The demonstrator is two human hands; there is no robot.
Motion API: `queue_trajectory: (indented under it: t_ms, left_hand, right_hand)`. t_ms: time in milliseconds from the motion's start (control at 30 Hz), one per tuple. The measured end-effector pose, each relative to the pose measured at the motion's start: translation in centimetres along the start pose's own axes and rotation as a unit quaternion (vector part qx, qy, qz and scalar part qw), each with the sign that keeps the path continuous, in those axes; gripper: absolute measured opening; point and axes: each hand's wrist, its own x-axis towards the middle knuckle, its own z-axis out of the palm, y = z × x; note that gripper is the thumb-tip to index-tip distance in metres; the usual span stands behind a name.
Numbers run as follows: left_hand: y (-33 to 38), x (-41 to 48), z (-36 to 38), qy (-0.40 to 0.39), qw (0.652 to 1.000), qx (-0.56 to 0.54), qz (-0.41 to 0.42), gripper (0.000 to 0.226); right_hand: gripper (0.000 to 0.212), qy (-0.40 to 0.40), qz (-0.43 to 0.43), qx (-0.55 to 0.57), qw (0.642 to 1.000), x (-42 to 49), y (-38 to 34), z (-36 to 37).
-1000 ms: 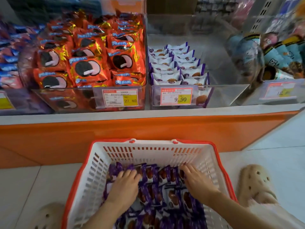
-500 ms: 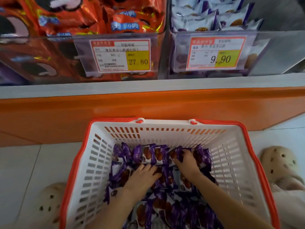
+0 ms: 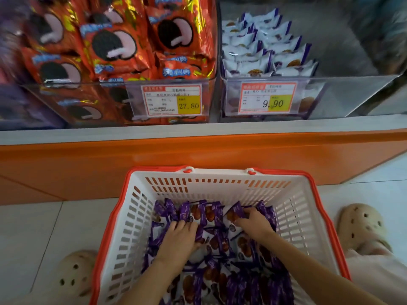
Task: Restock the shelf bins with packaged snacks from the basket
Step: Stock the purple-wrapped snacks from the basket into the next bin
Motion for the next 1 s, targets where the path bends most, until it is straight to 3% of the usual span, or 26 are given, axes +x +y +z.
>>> queue_trajectory:
  t_ms: [133,333,533,767,900,1000]
  left_hand:
    - [0.9,-1.9,-3.6,0.07,0.978,-0.172,-0.091,0.049]
    - [4.6,-4.5,-8.3,0.134,0.906,-0.383,-0.123,0.058]
    - [7.1,-7.7,-12.4,0.127,0.9,-0.406,-0.095,0.04]
    - [8.9,-11.6,-16.3,0.133,0.89,-0.432,-0.057,0.037]
    - [10.1,-14.1,-18.8,0.164,0.882,-0.439,-0.051,0.041]
    - [10.5,-15.7,-20.6,0.212,0.889,-0.403,-0.043,0.034]
  right_hand:
    - [0.037,-0.045,-0.015,0.078,0.996,-3.0,-1.3,-2.4]
    - [0.03,-0.083,-0.075,0.118,0.987,-8.4,-3.2,-5.8]
    - [0.038,-0.059,-0.156,0.073,0.983,-13.6,-3.7,-8.7]
    - [0.037,-0.022,-0.21,0.058,0.976,-18.2,-3.6,-11.4]
    - [0.04,0.038,-0.243,0.055,0.968,-20.8,-3.9,-13.1]
    - [0.041,0.039,-0.254,0.091,0.962,-23.3,-4.2,-14.5]
